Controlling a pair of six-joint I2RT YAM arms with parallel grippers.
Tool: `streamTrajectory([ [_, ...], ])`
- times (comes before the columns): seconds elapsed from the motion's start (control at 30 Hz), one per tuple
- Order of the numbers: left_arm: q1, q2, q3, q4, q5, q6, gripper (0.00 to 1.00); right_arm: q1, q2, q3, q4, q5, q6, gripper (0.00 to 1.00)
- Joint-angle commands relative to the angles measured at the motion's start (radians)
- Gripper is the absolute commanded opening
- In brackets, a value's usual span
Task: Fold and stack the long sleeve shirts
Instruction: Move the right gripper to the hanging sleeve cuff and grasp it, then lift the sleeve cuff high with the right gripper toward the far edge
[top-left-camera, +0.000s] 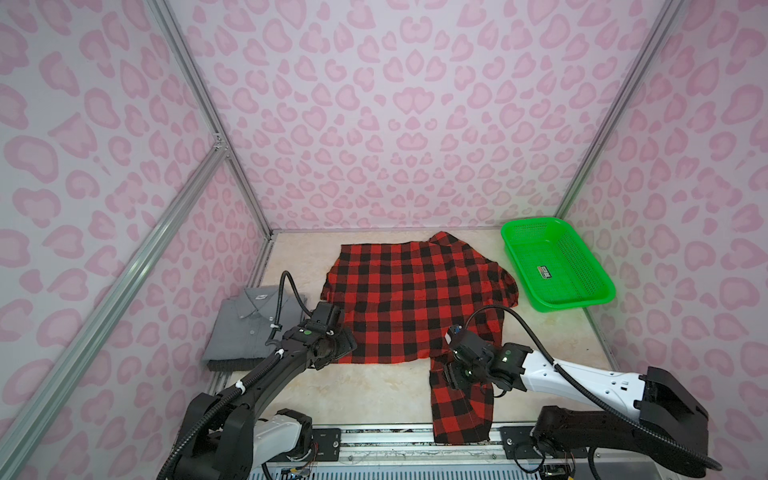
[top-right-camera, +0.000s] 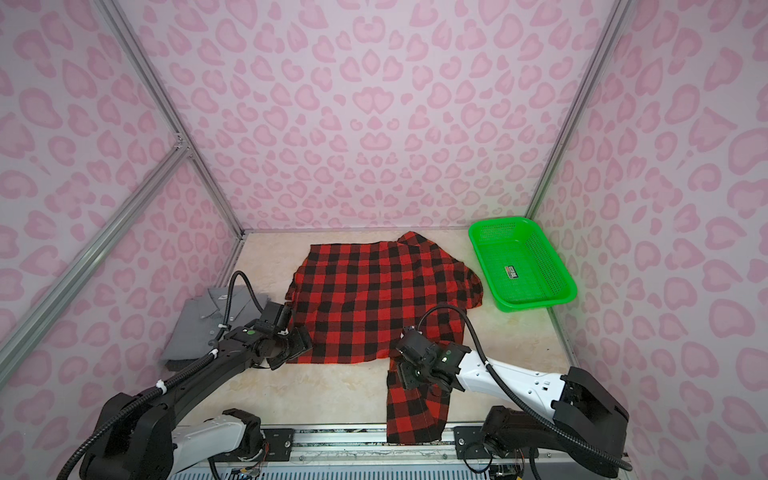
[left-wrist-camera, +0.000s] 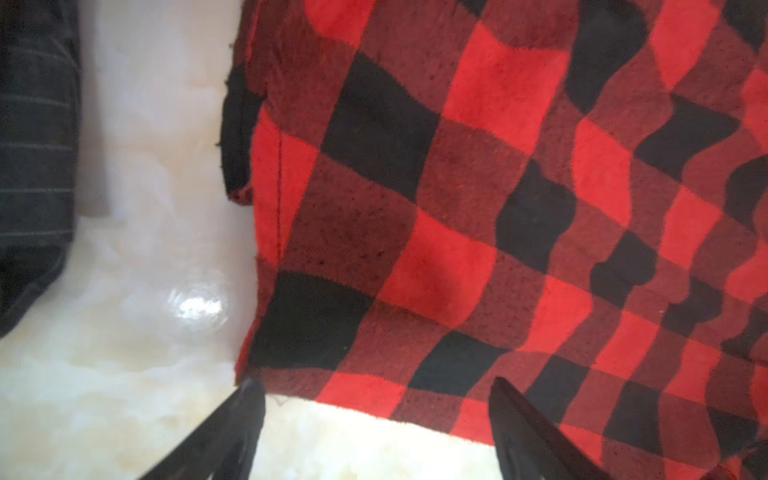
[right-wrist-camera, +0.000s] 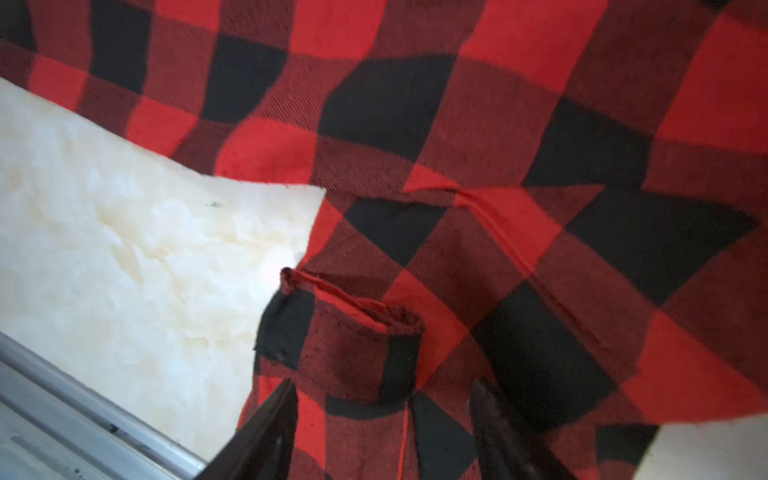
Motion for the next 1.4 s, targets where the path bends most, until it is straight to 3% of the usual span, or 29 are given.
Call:
streamTrajectory([
  [0.0, 0.000, -0.011, -0.033, 0.007, -0.020, -0.013, 0.85, 0.023, 0.024, -0.018, 0.093, -0.015, 0.018, 0.67],
  [0.37, 0.000, 0.002, -0.084, 0.051, -0.049, -0.005, 0.80, 0.094, 0.131, 0.003, 0.103, 0.032, 0.031, 0.62],
  [0.53, 0.002, 0.048, -0.085, 0.074, -0.060, 0.005, 0.74, 0.095, 0.122, 0.003, 0.104, 0.042, 0.035, 0.53],
  [0.7, 0.002, 0.068, -0.092, 0.090, -0.067, 0.008, 0.65, 0.095, 0.126, 0.009, 0.100, 0.037, 0.028, 0.36],
  [1.0, 0.002, 0.061, -0.093, 0.091, -0.056, 0.018, 0.38, 0.095, 0.104, 0.007, 0.087, 0.047, 0.020, 0.14],
  [1.07, 0.002, 0.055, -0.094, 0.090, -0.051, 0.017, 0.28, 0.095, 0.085, 0.008, 0.078, 0.053, 0.020, 0.08],
  [1.3, 0.002, 0.013, -0.083, 0.054, -0.027, 0.009, 0.03, 0.094, -0.041, 0.057, -0.042, 0.112, -0.024, 0.01],
  [1.37, 0.002, -0.013, -0.076, 0.026, -0.025, 0.006, 0.03, 0.094, -0.095, 0.090, -0.108, 0.149, -0.048, 0.00],
])
